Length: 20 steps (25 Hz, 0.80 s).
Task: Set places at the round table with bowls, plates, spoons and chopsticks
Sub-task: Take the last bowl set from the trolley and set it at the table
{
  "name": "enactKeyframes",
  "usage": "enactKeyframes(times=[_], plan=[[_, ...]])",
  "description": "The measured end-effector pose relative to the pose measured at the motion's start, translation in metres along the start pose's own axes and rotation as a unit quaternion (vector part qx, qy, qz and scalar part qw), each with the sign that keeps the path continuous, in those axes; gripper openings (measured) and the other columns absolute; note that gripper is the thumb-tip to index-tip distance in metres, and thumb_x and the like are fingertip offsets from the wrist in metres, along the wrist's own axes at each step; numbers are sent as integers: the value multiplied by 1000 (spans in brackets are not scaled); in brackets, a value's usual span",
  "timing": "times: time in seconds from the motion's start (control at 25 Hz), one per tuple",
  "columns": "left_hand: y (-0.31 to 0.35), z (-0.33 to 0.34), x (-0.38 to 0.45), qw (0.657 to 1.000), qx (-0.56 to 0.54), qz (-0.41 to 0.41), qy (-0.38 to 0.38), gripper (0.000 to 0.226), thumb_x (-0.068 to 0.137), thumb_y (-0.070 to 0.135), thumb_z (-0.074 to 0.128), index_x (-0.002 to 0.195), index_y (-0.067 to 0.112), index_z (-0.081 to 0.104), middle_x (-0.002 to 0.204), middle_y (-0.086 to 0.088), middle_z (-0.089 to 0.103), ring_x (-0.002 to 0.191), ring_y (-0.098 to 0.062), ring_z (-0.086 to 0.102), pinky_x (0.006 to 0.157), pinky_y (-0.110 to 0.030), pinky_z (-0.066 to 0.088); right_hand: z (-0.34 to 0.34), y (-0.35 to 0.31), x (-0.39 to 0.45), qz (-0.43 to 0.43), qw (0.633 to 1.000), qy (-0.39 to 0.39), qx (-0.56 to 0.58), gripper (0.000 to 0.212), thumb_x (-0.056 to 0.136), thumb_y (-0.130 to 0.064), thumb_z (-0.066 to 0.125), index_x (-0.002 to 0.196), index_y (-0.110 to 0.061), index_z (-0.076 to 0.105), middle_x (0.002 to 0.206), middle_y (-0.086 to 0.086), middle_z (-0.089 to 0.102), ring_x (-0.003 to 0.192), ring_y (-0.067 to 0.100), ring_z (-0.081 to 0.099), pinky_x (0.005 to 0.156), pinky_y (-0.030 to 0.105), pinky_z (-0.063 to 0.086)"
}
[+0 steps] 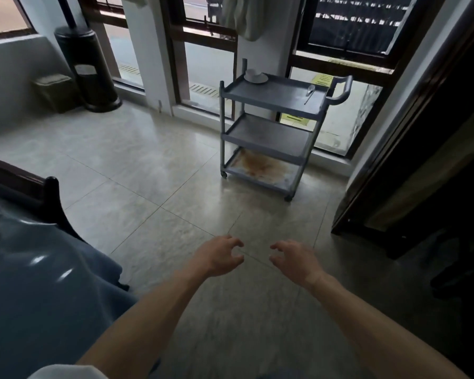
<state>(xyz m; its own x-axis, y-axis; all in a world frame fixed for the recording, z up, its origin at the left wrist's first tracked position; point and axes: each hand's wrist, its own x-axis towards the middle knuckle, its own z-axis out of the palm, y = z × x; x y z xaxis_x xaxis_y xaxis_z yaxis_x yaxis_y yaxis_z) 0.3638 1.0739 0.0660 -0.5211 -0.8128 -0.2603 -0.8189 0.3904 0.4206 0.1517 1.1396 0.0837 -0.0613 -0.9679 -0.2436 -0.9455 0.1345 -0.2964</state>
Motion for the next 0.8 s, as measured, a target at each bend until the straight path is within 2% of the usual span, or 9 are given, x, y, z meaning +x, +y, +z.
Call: enactKeyframes(times=[0.28,0.6,0.8], plan=[[-17,-42,113,1000,0,10,8,48,88,46,53,132,29,54,137,0,54,123,-21,52,100,-41,46,-20,10,120,-15,1000,11,19,39,92,-46,52,128,-31,57,129,-4,59,115,18,57,89,33,46],[-16,-105,273,999,17,12,45,51,86,52,53,132,30,54,137,2,54,122,-19,52,98,-38,46,-86,46,278,-36,999,35,4,41,93,-46,49,131,-32,53,133,-5,55,118,19,53,95,38,45],[-24,-142,355,998,10,9,64,50,87,51,55,132,29,54,137,2,54,122,-18,51,98,-39,46,-122,64,365,-36,999,37,-16,41,92,-46,49,131,-32,53,132,-3,55,118,21,53,93,36,43]])
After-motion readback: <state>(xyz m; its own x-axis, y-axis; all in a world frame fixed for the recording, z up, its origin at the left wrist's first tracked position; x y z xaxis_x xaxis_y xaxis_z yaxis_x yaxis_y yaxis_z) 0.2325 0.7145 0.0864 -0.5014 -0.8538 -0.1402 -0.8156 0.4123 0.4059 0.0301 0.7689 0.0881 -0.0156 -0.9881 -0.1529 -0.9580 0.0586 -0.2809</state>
